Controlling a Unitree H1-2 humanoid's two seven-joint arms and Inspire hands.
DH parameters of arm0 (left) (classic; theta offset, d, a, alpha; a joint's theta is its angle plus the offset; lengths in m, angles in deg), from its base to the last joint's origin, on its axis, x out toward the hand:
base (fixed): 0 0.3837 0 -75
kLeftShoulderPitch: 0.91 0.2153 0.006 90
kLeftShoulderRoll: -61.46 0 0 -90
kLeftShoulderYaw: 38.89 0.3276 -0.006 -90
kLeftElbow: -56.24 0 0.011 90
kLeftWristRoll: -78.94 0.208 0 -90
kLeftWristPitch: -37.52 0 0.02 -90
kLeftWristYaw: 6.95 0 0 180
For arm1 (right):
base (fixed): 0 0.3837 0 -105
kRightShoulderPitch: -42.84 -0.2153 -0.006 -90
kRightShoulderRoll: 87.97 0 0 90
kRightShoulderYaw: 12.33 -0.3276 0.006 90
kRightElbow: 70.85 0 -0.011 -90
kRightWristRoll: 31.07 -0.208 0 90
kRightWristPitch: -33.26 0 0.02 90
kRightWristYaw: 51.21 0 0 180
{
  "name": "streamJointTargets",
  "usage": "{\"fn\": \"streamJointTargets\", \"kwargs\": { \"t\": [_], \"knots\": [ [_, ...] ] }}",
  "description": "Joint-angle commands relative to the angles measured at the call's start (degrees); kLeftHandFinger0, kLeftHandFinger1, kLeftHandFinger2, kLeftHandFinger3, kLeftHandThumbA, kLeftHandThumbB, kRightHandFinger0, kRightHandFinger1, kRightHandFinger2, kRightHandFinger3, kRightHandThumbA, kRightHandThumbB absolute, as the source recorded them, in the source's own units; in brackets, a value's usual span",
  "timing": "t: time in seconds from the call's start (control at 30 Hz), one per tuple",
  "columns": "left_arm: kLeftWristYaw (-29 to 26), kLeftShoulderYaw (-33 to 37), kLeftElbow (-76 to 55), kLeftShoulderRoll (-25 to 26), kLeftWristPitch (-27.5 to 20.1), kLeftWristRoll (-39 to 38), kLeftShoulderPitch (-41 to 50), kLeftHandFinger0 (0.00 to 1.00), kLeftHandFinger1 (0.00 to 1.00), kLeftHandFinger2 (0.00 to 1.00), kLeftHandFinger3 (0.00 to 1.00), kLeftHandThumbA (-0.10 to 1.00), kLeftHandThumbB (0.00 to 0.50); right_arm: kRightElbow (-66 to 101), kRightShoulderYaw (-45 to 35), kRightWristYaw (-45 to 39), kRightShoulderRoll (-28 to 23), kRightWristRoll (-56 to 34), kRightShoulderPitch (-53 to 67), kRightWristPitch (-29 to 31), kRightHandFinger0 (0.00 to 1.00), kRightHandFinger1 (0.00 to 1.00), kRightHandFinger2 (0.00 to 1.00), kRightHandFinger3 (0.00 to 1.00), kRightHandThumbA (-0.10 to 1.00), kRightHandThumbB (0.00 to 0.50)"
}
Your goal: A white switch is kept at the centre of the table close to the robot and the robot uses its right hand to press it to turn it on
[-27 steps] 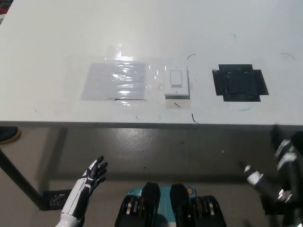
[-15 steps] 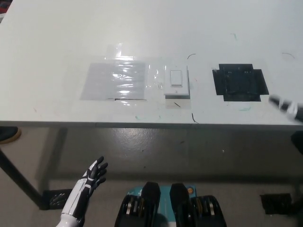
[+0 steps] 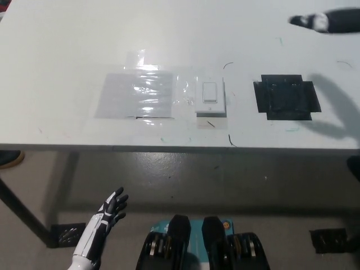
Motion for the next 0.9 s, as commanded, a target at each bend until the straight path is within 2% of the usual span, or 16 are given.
{"fn": "streamJointTargets", "kwargs": {
  "t": [0.0, 0.17, 0.2, 0.23, 0.37, 0.43, 0.5, 0.57, 0.6, 0.73, 0.83, 0.87],
  "knots": [
    [2.16, -0.22, -1.88, 1.03, -2.78, -2.13, -0.8, 1.0, 1.0, 1.0, 1.0, 1.0, 0.048, -12.47, 11.43, -25.33, -2.69, -0.81, -23.26, -10.59, 1.0, 1.0, 1.0, 1.0, 1.0, 0.253],
    [2.12, -0.2, -1.2, 0.84, -3.3, -1.69, -0.88, 1.0, 1.0, 1.0, 1.0, 1.0, 0.065, -18.74, 18.31, -27.55, 1.53, 2.47, -26.79, -10.59, 1.0, 1.0, 1.0, 1.0, 1.0, 0.266],
    [2.09, -0.15, -1.16, 0.8, -3.32, -1.52, -0.99, 1.0, 1.0, 1.0, 1.0, 1.0, 0.082, -19.07, 19.73, -27.61, 2.48, 3.14, -27.16, -10.56, 1.0, 1.0, 1.0, 1.0, 1.0, 0.237],
    [2.21, -0.21, -1.04, 0.74, -3.45, -1.84, -0.94, 1.0, 1.0, 1.0, 1.0, 1.0, 0.078, -19.39, 21.03, -26.94, 3.41, 4.07, -27.26, -9.76, 1.0, 1.0, 1.0, 1.0, 1.0, 0.238],
    [2.34, -0.33, -0.99, 0.95, -3.42, -1.99, -0.92, 1.0, 1.0, 1.0, 1.0, 1.0, 0.075, -23.27, 26.36, -27.02, 5.6, 7.77, -29.16, -9.11, 1.0, 1.0, 1.0, 1.0, 1.0, 0.317],
    [2.38, -0.49, -0.89, 1.06, -3.51, -2.19, -1.41, 1.0, 1.0, 1.0, 1.0, 1.0, 0.078, -25.3, 29.11, -27.85, 6.4, 9.38, -30.53, -8.65, 1.0, 1.0, 1.0, 1.0, 1.0, 0.333],
    [2.38, -0.45, -0.72, 1.16, -3.78, -2.1, -1.85, 1.0, 1.0, 1.0, 1.0, 1.0, 0.078, -27.73, 30.66, -27.81, 7.66, 9.77, -31.09, -7.01, 1.0, 1.0, 1.0, 1.0, 1.0, 0.331],
    [2.04, -0.21, -1.14, 1.06, -3.09, -1.56, -1.69, 1.0, 1.0, 1.0, 1.0, 1.0, 0.095, -30.23, 32.3, -28.17, 8.65, 10.39, -31.38, -3.22, 1.0, 1.0, 1.0, 1.0, 1.0, 0.301],
    [2.02, -0.14, -1.63, 1.08, -2.2, -1.5, -1.55, 1.0, 1.0, 1.0, 1.0, 1.0, 0.1, -31.11, 32.78, -28.36, 9.16, 10.44, -31.23, -2.76, 1.0, 1.0, 1.0, 1.0, 1.0, 0.308],
    [1.5, -0.22, -2.36, 0.76, -2.45, -1.27, -0.97, 1.0, 1.0, 1.0, 1.0, 1.0, 0.085, -31.96, 32.66, -28.08, 11.38, 10.69, -29.5, -7.43, 1.0, 1.0, 1.0, 1.0, 1.0, 0.275],
    [1.63, -0.15, -2.2, 1.06, -2.81, -1.03, -1.34, 1.0, 1.0, 1.0, 1.0, 1.0, 0.07, -34.52, 32.36, -26.9, 11.96, 11.45, -28.21, -1.71, 1.0, 1.0, 1.0, 1.0, 1.0, 0.261],
    [1.67, -0.19, -2.27, 1.02, -2.63, -1.19, -1.3, 1.0, 1.0, 1.0, 1.0, 1.0, 0.071, -35.51, 32.15, -26.41, 12.14, 11.8, -27.83, -0.27, 1.0, 1.0, 1.0, 1.0, 1.0, 0.276]
  ]
}}
